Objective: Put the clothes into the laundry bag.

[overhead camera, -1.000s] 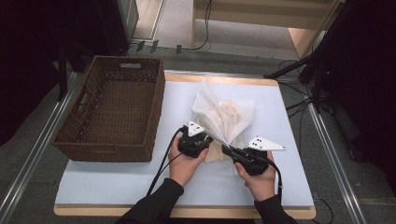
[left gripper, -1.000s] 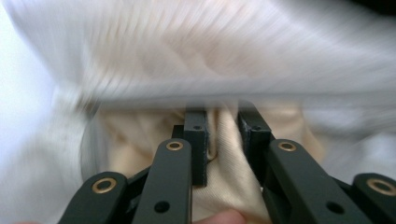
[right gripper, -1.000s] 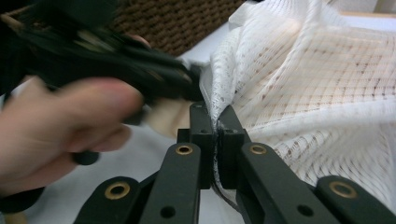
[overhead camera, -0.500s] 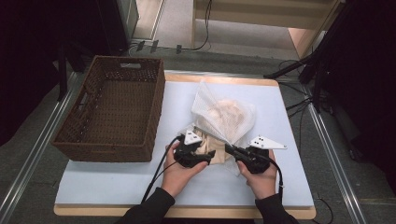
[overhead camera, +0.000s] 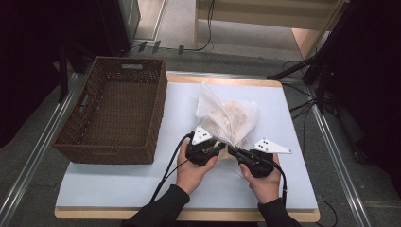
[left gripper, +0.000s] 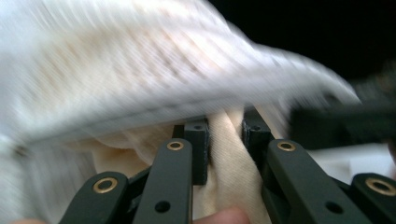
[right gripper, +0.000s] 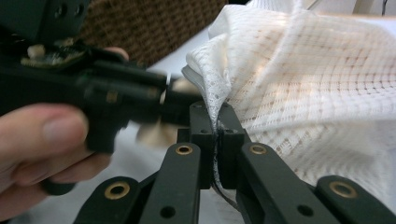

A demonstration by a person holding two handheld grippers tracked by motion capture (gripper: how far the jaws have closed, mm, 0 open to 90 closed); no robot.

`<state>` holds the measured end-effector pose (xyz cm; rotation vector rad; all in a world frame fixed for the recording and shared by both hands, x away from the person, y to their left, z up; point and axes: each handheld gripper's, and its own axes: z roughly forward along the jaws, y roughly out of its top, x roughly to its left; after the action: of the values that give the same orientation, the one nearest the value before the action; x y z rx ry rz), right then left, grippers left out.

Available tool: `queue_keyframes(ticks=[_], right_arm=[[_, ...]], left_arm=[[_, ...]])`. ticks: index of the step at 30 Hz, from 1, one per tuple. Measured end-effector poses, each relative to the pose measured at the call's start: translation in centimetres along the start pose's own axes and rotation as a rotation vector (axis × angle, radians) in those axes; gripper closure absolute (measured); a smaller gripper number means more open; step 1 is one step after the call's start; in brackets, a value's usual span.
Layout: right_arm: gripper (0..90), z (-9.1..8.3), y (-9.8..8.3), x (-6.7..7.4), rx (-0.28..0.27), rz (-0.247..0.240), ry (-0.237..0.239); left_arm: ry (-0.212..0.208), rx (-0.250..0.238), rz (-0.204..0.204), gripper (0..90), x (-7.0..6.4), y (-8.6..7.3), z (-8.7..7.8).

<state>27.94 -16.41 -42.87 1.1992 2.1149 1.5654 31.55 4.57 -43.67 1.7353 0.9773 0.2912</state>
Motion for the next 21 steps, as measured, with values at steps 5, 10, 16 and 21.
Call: queue_keyframes(ticks=[5, 10, 16, 21], right_arm=[[88.7, -0.3, 0.2, -0.1, -0.003, -0.006, -0.003], [88.7, 0.0, -0.5, -1.0, 0.018, 0.023, -0.010], [88.7, -0.1, -0.5, -1.5, 0.023, 0.024, -0.021], [88.7, 0.1, -0.5, -1.5, 0.028, 0.026, -0.023]], left_arm=[[0.003, 0.211, -0.038, 72.7, 1.7, -1.7, 4.0], [-0.077, 0.197, -0.032, 55.4, 1.9, -2.0, 2.9], [-0.028, 0.148, 0.010, 39.3, 4.0, -1.5, -2.6], [0.167, 0.236, -0.017, 40.9, 5.9, -2.9, -3.9]])
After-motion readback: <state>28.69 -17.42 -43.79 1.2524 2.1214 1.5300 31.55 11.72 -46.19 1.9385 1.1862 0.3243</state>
